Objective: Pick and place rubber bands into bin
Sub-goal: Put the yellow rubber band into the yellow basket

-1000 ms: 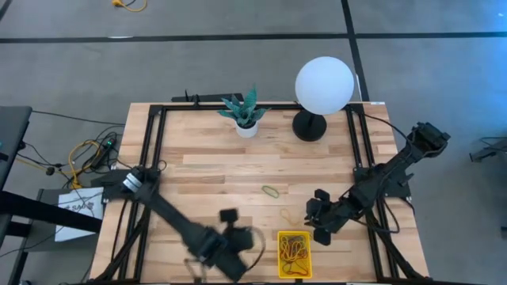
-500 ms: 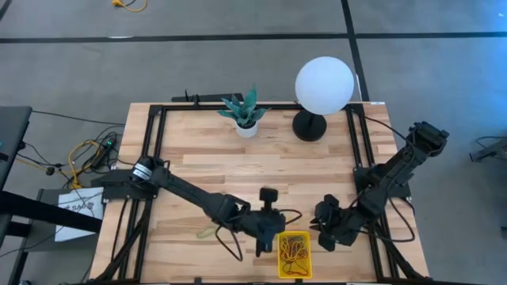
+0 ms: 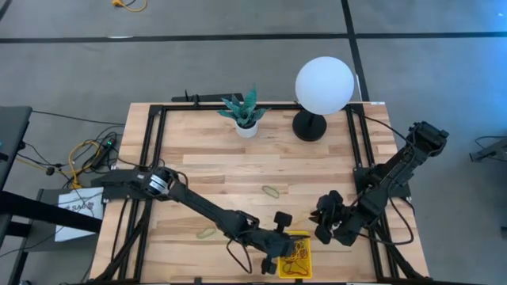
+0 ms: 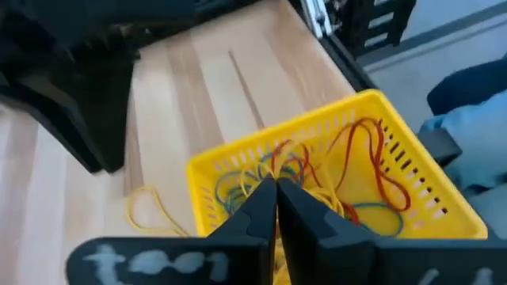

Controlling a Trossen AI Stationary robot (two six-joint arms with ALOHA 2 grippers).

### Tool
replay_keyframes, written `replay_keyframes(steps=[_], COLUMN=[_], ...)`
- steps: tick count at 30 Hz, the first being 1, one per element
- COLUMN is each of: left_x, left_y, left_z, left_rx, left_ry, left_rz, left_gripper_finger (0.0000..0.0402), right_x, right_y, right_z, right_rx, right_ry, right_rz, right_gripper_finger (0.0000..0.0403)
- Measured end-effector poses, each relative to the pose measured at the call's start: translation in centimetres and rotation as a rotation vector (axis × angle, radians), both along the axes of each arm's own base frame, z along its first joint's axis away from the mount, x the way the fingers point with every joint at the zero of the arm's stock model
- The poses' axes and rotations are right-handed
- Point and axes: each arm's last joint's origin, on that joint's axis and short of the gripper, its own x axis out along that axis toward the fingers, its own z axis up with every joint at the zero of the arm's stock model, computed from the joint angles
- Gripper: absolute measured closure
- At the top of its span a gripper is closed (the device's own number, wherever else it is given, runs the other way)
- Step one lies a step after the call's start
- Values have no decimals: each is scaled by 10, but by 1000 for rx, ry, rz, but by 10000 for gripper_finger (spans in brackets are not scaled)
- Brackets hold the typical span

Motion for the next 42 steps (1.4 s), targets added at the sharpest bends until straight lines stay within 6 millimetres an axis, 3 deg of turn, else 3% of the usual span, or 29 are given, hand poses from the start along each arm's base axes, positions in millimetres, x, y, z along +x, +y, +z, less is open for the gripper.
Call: replay_keyframes(steps=[11,26,30,34,39,42], left_x=[-1,-3,-13,-28,-63,-83], left_y=[0,10,18,26,34,39], left_z=[1,1,19,47,99,118], left_rx=[-72,-57,-39,-64,6,83], left_ry=[27,76,110,120,60,20], left_rz=[20,103,224,315,404,495], left_gripper_finger=[392,302,301,301,301,301], right_x=[0,1,5,13,23,31], right_y=[0,0,-3,-12,-22,-24], right_z=[0,0,0,0,-9,-19], right_rx=[2,-54,-144,-152,-198,-208], right_ry=[-2,1,7,14,71,128], right_rz=[0,66,150,111,110,160], right_gripper_finger=[327,327,327,327,327,327])
